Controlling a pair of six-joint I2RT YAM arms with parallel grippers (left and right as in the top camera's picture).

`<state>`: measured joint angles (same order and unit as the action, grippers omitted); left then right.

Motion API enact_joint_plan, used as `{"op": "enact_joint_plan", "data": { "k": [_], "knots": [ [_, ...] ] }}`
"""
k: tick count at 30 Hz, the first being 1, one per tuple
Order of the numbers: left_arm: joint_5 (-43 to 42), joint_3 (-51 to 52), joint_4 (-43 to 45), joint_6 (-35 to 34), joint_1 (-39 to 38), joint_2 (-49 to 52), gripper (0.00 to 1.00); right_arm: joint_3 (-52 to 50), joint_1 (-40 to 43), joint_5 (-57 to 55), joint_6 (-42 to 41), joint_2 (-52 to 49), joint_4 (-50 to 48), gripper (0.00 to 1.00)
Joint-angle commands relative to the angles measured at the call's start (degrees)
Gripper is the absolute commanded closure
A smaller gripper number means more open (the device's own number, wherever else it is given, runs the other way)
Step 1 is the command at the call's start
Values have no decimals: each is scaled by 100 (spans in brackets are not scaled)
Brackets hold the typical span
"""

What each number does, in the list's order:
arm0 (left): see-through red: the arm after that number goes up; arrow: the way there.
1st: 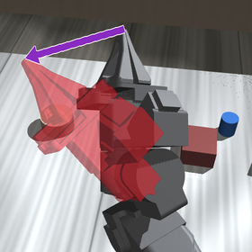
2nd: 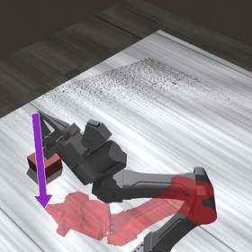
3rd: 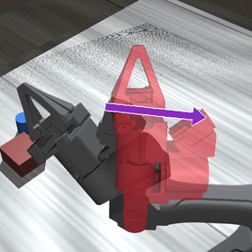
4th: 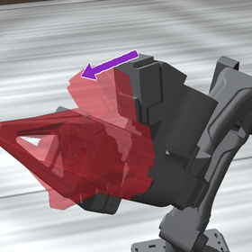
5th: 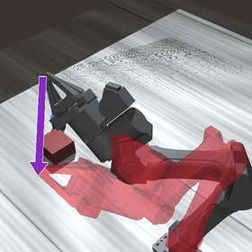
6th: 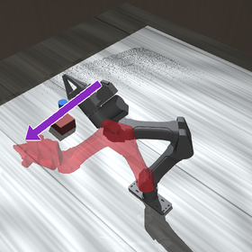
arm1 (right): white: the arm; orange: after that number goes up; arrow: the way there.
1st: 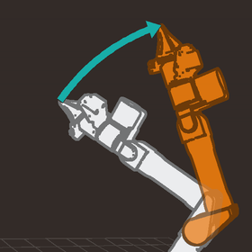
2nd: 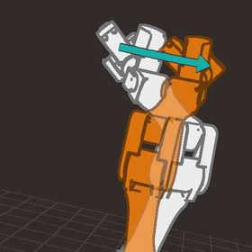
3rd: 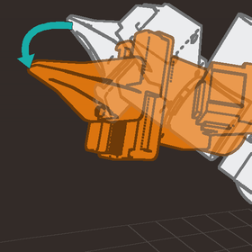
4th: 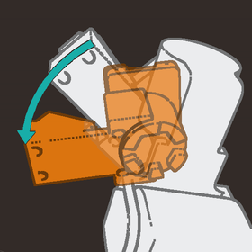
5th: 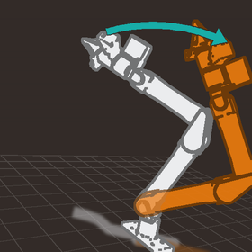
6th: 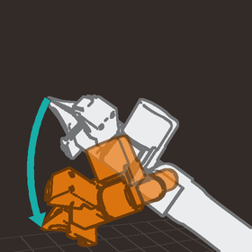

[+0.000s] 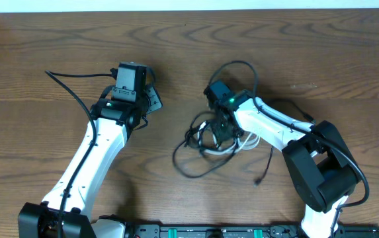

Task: Untangle cables

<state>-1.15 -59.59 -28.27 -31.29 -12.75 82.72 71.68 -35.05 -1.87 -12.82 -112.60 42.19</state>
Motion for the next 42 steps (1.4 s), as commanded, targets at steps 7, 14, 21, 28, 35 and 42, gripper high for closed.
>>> {"op": "enact_joint_plan", "data": {
  "k": [7,14,21,28,35,42],
  "knots": [
    [31,-20,-72,-9,15,-44,67,-131,31,-24,1478,-125,-2708,67],
    [33,-20,-260,-9,15,-44,67,-122,-79,350,1191,-98,-2037,74],
    [31,-20,-258,-11,15,-44,67,-118,133,116,761,76,-1871,69],
    [31,-20,-256,-11,15,-42,60,-118,350,74,686,363,-2000,61],
    [31,-20,-258,-11,15,-42,59,-125,389,48,686,210,-1991,63],
    [31,-20,-258,-11,15,-42,59,-131,389,52,660,79,-1849,66]
  ]
}}
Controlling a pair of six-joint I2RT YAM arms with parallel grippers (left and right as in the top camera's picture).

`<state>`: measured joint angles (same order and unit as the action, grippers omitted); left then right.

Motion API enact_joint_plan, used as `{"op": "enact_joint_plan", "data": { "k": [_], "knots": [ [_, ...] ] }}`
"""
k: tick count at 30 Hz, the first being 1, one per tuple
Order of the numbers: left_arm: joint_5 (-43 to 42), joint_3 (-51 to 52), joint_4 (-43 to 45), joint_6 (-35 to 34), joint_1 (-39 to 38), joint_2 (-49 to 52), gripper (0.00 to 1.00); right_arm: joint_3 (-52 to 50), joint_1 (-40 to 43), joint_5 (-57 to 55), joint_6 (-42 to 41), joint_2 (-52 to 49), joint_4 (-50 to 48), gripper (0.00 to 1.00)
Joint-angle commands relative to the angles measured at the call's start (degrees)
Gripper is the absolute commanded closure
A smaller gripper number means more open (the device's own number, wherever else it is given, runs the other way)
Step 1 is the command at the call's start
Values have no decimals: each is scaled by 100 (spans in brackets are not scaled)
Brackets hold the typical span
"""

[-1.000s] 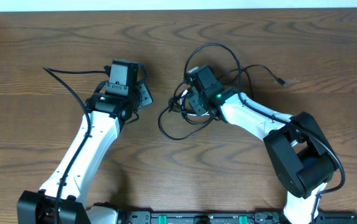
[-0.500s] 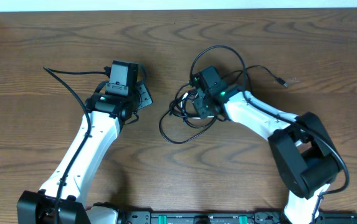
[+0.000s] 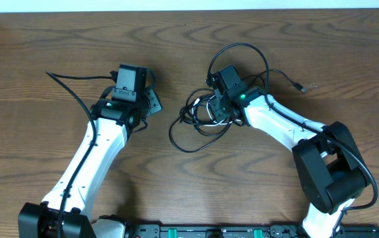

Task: Untangle cables

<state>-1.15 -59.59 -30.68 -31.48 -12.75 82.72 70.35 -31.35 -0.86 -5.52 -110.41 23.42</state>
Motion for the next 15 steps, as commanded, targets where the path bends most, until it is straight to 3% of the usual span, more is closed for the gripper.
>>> {"op": "enact_joint_plan", "data": {
  "k": [1,7,10,12,15],
  "knots": [
    [31,-20,-17,9,15,-42,59,2,20,-50,-83,-181,26,66],
    [31,-20,-26,11,15,-42,59,2,26,-48,-232,-522,24,71],
    [31,-20,-44,11,15,-42,59,2,4,-46,-271,-629,70,83],
    [31,-20,-59,11,15,-42,59,4,2,46,-413,-625,81,98],
    [31,-20,-66,11,15,-42,59,20,39,671,-431,-472,85,99]
  ]
}}
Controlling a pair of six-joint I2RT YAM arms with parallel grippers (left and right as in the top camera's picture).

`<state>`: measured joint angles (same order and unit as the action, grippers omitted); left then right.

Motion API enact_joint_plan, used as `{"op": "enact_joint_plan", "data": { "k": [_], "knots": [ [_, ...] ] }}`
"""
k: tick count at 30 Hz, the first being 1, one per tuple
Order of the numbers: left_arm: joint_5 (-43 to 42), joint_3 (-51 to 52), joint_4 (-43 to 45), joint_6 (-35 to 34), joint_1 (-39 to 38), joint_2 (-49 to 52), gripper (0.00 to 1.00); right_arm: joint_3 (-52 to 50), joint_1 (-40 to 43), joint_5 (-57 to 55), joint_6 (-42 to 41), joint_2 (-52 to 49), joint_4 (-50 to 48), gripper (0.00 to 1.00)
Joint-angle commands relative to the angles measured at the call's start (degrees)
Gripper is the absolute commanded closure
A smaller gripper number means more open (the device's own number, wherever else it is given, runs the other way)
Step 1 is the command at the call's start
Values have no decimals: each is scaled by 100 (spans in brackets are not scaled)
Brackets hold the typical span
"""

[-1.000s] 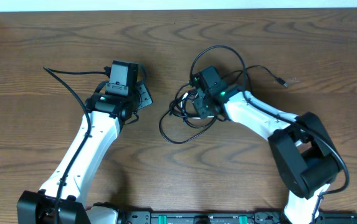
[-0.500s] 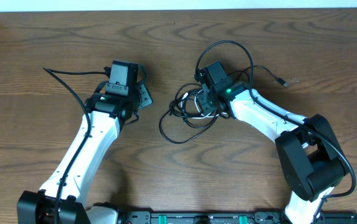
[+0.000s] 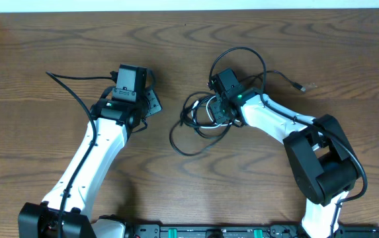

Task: Untangle cables

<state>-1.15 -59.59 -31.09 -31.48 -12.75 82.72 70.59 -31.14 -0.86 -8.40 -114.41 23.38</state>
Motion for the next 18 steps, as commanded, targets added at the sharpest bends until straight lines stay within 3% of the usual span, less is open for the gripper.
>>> {"op": "enact_joint_plan", "data": {
  "k": [1,14,18],
  "knots": [
    [31,-20,-22,11,15,-42,59,2,55,957,-142,24,109,99],
    [9,-20,-170,-76,15,-42,58,22,1172,5038,-240,2223,240,99],
    [7,-20,-190,-76,15,-42,58,20,1405,5388,-295,2332,433,99]
  ]
}}
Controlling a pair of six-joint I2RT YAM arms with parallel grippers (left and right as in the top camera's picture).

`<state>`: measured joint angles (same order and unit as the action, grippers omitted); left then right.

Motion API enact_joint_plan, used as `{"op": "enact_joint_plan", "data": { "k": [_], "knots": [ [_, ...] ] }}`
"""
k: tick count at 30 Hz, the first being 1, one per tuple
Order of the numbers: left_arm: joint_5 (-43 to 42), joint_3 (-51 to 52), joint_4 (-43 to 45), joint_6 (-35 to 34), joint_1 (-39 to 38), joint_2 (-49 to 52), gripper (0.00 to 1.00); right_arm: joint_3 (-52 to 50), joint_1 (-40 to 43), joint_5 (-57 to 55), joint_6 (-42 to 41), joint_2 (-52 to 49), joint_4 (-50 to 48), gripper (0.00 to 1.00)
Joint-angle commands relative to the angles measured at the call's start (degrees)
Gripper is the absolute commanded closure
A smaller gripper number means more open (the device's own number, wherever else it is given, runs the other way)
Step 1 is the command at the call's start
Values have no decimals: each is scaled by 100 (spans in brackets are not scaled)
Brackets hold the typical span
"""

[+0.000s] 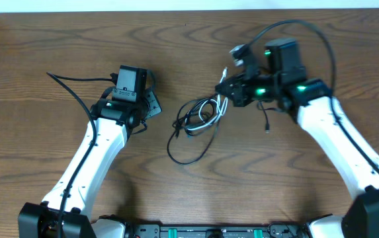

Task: Untangle cables

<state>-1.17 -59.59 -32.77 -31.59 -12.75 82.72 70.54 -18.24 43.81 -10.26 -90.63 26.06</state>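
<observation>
A tangle of black and white cables lies mid-table, with a black loop trailing toward the front. My right gripper is raised to the right of the pile and shut on strands of it; white and black strands stretch from its fingers down to the heap. A loose black end with a plug dangles below the right wrist. A pale connector sticks up above the gripper. My left gripper rests left of the pile, apart from it, its fingers apparently open and holding nothing.
The left arm's own black lead runs across the wooden table at the left. The right arm's lead arches over its wrist. A rail lines the front edge.
My right gripper has gone from low over the tangle to a raised spot up and to the right, pulling strands out with it. The pile is stretched and smaller. The left arm is unchanged.
At first my right gripper was down in the tangle, which lay lower and to the right. Then the bundle sat further back and left, with the gripper still in it. Now the gripper is lifted to the right with strands drawn taut. The left arm stayed still.
</observation>
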Motion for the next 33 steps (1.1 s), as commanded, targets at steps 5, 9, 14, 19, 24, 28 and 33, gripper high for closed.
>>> {"op": "enact_joint_plan", "data": {
  "k": [5,9,14,19,24,28,33],
  "knots": [
    [11,-20,-70,-63,15,-42,52,17,280,629,103,-44,223,99],
    [11,-20,-111,-63,15,-42,52,17,354,-328,107,-44,610,99],
    [13,-20,-153,-63,15,-42,50,22,509,-2144,109,76,1355,99],
    [15,-20,-155,-63,15,-42,44,28,1126,-643,114,739,1095,99],
    [13,-20,-155,-63,15,-42,25,28,1794,1399,7,1528,160,99],
    [13,-20,-155,-63,15,-42,15,28,2013,1655,-566,2046,-557,99],
    [13,-20,-155,-63,15,-42,9,28,2000,1445,-555,2365,-634,99]
  ]
}}
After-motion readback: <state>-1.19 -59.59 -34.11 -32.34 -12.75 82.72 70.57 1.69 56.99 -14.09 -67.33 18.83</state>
